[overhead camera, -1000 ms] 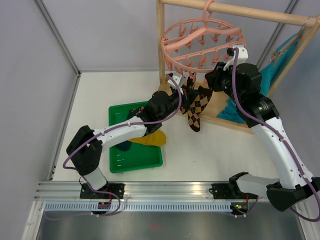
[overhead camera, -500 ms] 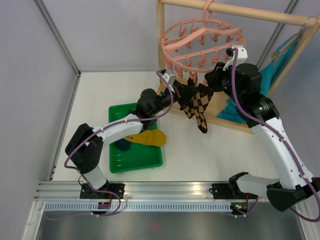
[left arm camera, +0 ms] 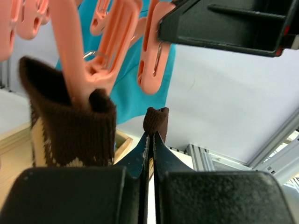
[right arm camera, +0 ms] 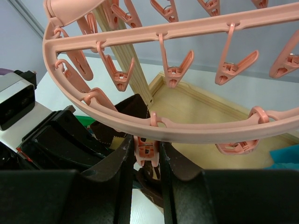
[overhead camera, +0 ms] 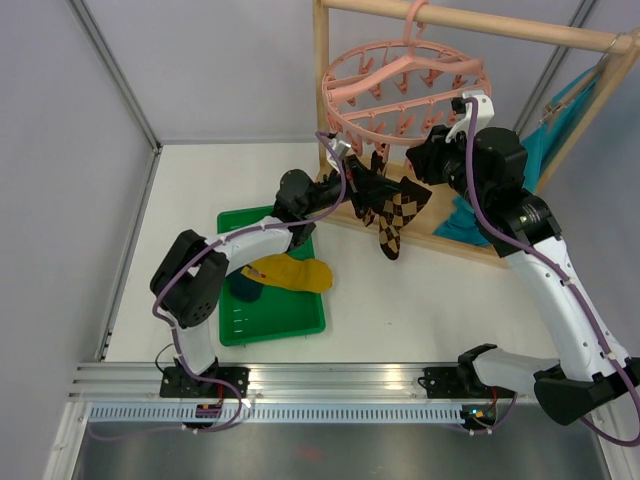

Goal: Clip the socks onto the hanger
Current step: Clamp the sock onto the hanger.

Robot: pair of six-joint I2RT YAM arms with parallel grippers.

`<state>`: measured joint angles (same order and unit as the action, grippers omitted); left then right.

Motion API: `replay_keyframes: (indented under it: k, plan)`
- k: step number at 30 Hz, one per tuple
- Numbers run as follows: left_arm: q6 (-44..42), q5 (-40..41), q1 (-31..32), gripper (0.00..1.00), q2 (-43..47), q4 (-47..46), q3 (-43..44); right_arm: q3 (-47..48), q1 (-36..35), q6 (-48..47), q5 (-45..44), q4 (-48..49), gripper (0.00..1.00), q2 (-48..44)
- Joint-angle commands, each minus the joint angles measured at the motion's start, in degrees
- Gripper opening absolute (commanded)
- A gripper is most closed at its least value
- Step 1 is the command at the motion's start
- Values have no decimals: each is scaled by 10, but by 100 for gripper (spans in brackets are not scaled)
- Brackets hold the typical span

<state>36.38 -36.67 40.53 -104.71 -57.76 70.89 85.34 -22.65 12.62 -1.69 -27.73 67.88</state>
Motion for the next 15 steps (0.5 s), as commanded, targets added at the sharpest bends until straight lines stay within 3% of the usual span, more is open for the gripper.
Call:
replay_keyframes:
  k: [1, 15]
  plan:
    - [48, -35, -3, 2, -13, -84, 32, 15, -2, -8, 15, 39, 0, -15]
    - [122, -43, -28, 2, -46, -154, 50, 1, -1, -23, 61, 52, 0, -22]
